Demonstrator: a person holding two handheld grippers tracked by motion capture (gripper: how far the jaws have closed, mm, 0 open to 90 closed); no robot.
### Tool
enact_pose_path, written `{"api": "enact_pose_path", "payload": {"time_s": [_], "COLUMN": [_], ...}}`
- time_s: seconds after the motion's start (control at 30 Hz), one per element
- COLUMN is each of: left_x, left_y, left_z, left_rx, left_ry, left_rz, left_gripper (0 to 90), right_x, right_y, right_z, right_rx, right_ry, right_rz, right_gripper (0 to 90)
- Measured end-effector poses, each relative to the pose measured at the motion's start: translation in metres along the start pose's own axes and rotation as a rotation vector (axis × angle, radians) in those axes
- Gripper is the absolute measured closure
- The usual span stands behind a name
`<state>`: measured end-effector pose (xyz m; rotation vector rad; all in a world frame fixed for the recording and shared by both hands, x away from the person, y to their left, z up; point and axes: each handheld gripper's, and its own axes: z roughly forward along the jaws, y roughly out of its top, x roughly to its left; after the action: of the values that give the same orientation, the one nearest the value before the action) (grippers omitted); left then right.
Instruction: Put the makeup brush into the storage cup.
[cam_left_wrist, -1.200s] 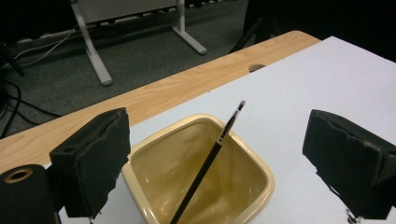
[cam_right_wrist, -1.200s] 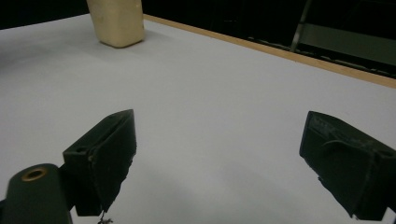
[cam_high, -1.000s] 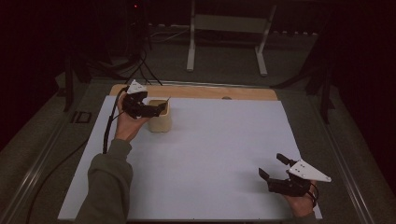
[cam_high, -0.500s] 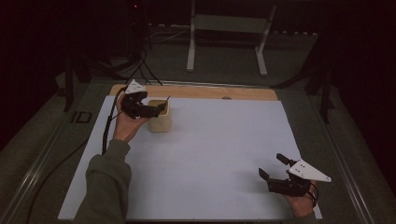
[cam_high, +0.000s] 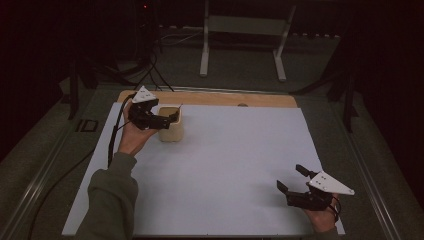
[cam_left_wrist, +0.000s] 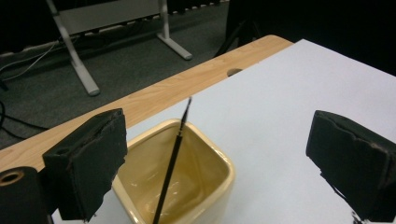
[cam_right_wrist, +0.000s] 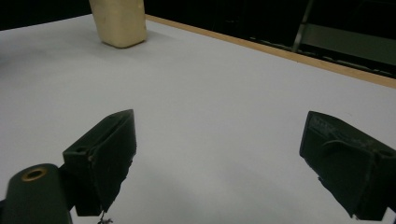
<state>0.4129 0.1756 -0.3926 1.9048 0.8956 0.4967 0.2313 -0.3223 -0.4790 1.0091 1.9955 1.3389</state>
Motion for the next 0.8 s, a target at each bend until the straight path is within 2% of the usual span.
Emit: {"api": "enact_pose_path", "payload": {"time_s": [0.17, 0.57, 0.8], "left_x": [-0.005, -0.011, -0.015], "left_y": [-0.004, -0.017, -0.024], "left_z": [-0.008, -0.031, -0.041], "left_rx": [0.0, -0.042, -0.051], "left_ry": [-0.008, -0.013, -0.021], "left_rz": [0.021, 0.024, 0.029], "left_gripper": [6.6, 4.8, 4.4], "right_x": [0.001, 0.001, 0.001], "right_y": [0.0, 0.0, 0.0], "right_z": [0.001, 0.0, 0.001], "right_rx": [0.005, 0.002, 0.002], "right_ry": [0.007, 0.007, 0.008], "right_rz": [-0.001, 0.003, 0.001], "right_gripper": [10.7, 10.7, 10.7]}}
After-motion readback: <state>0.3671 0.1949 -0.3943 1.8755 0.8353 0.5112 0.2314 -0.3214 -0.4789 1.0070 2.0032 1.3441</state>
